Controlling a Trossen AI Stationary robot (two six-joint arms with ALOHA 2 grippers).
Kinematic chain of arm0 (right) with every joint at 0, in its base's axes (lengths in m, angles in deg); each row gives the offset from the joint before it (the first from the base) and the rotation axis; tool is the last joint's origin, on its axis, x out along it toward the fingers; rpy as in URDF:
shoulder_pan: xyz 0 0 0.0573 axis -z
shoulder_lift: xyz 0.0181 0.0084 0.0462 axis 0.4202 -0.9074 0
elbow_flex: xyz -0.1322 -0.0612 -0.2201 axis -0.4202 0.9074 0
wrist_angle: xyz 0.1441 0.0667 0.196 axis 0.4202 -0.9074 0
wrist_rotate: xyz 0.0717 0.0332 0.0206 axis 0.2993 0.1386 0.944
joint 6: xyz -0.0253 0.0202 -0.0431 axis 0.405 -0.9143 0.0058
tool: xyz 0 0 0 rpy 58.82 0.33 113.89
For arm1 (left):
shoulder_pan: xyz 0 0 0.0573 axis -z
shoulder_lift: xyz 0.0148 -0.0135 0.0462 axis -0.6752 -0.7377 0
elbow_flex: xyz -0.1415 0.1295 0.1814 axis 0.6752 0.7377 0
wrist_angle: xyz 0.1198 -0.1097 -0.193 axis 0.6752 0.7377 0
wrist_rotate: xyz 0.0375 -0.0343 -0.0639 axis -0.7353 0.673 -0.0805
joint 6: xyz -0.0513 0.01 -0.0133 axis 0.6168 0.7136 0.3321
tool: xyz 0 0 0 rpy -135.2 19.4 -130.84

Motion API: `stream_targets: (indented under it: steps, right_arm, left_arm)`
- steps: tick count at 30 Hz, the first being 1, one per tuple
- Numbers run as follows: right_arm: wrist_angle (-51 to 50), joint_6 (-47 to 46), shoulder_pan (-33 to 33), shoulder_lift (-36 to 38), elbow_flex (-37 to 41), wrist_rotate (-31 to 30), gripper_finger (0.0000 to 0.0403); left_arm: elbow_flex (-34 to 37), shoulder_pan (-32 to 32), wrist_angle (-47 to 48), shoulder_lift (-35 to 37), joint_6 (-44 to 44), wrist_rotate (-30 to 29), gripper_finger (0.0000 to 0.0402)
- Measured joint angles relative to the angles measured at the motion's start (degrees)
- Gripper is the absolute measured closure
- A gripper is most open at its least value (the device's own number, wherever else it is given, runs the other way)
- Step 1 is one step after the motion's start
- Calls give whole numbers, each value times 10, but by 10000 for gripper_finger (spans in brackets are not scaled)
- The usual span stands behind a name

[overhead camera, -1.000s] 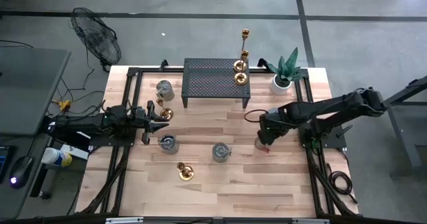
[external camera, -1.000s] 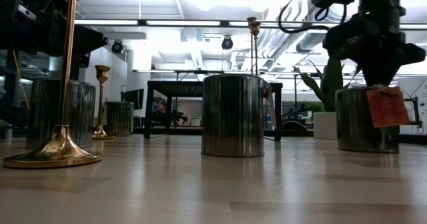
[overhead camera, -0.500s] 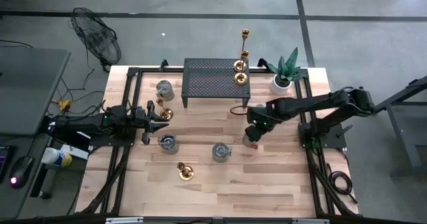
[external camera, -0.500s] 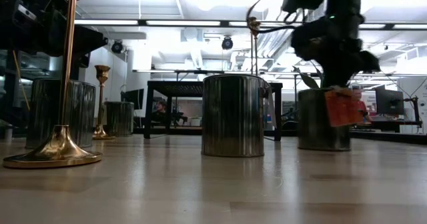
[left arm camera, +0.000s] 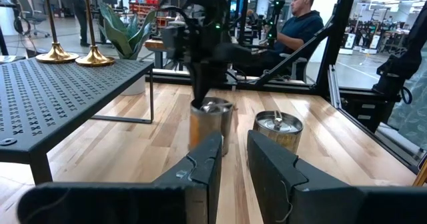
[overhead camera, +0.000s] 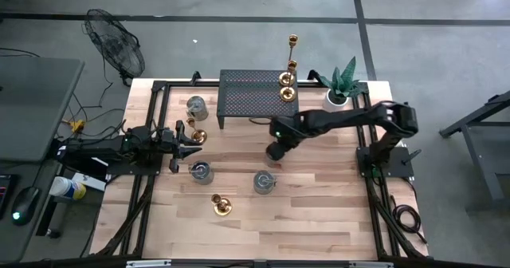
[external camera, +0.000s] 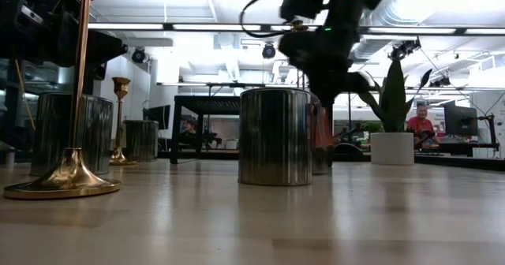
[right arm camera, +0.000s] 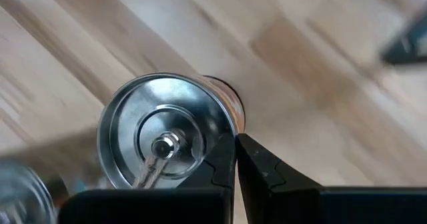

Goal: Pick & Place candle stick holders
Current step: Move the right scented candle to the center of the table

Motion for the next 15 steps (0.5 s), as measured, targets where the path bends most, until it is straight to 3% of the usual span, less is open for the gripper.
stream_targets:
  steps: [9,15]
  right_arm:
    - [47,66,16,-72,-103,12,402]
    - [64,79,15,-78,-117,8,402]
  left_arm:
    - [0,0,0,0,0,0,330]
    - [0,0,0,0,0,0,330]
